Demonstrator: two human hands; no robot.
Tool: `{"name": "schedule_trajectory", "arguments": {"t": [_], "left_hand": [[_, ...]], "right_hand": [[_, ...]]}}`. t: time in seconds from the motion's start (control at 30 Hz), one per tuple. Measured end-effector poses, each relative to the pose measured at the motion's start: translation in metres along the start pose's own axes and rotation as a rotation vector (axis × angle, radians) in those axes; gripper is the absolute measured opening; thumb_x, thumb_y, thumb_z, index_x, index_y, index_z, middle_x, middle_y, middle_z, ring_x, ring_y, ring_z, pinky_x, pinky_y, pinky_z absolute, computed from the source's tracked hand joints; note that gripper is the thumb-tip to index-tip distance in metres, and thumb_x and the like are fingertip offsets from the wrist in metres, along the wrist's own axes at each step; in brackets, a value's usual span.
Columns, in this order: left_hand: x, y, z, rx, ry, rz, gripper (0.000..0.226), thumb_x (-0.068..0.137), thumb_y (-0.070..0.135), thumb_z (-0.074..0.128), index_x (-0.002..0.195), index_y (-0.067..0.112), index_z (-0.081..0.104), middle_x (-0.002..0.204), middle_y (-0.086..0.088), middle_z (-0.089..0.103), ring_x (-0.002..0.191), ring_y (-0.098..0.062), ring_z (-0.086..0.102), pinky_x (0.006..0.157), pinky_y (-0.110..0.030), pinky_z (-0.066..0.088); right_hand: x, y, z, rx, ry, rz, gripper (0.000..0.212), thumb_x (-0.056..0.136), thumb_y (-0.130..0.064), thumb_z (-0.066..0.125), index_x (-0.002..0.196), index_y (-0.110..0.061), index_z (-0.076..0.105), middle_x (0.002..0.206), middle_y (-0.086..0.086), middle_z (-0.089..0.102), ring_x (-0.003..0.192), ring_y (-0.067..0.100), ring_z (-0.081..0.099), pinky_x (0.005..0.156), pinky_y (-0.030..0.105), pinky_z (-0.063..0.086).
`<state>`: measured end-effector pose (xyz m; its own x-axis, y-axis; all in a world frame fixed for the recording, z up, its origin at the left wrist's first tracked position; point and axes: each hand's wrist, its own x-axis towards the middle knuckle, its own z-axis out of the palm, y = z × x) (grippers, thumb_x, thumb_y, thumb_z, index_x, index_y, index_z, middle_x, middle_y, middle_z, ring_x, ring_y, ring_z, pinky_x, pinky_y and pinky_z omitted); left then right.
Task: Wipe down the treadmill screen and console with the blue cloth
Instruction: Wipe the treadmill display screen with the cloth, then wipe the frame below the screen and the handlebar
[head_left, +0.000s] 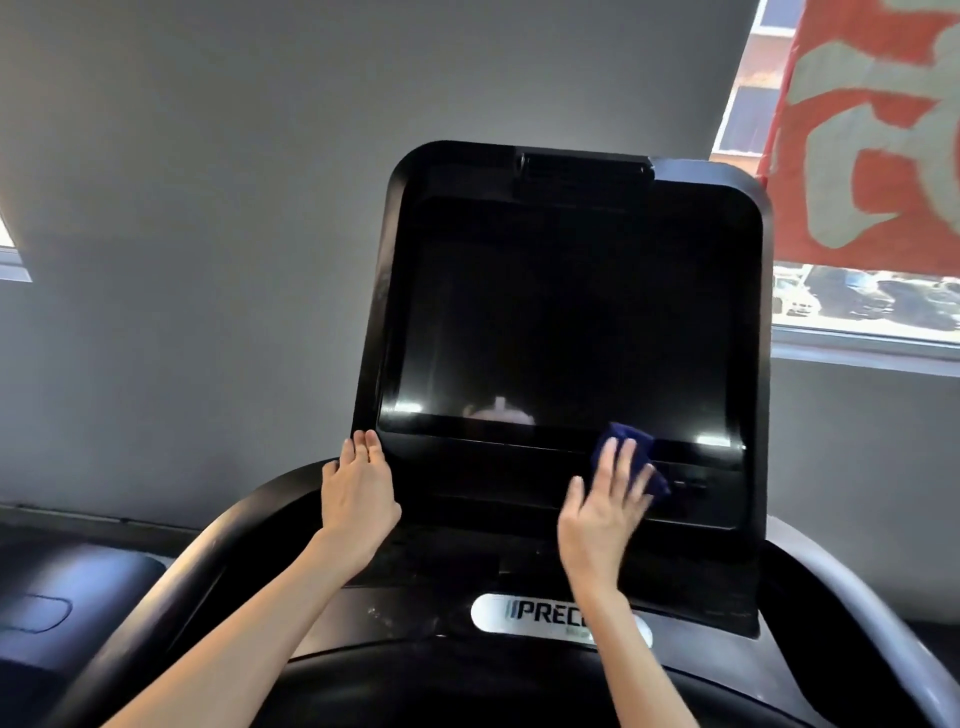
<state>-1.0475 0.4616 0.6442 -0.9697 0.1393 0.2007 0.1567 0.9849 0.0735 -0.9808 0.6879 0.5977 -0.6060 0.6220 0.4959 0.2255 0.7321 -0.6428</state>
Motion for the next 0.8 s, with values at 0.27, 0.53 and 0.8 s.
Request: {"name": "schedule_trajectory", "arguments": {"t": [0.27,0.53,0.8], "left_hand": [[-0.009,0.02,-0.007,0.054,-0.129,-0.085,0.088,0.087,0.023,0.052,0.146,-0.004,-0.007,0.156,-0.023,-0.006,0.144,-0.035,-0.008,0.111,-0.062,0.003],[-0.021,0.077,0.001,-0.207,-0.025,0.396,0.085,0.088,0.011,0.047,0.15,0.015,-0.011,0.157,0.001,-0.017,0.145,-0.016,-0.014,0.118,-0.036,0.0],[-0.007,0.092,0.01,0.137,0.121,0.882,0.091,0.046,0.021,0.09,0.13,0.014,0.056,0.136,0.001,0.054,0.121,-0.014,0.056,0.102,-0.042,0.041]], "right_hand": [[-0.023,-0.043,0.019,-0.212,-0.425,-0.678,0.084,0.085,0.006,0.039,0.15,-0.028,-0.001,0.155,-0.011,-0.016,0.14,0.023,-0.025,0.117,0.039,-0.009],[0.016,0.082,-0.062,-0.179,-0.177,-0.303,0.074,0.089,0.001,0.048,0.15,-0.021,0.011,0.157,-0.009,0.003,0.145,0.022,-0.004,0.119,0.039,0.011],[0.035,0.096,-0.082,-0.054,-0.06,-0.072,0.071,0.088,0.013,0.042,0.148,-0.016,0.021,0.156,-0.003,0.01,0.145,0.021,0.003,0.118,0.032,0.007]]}}
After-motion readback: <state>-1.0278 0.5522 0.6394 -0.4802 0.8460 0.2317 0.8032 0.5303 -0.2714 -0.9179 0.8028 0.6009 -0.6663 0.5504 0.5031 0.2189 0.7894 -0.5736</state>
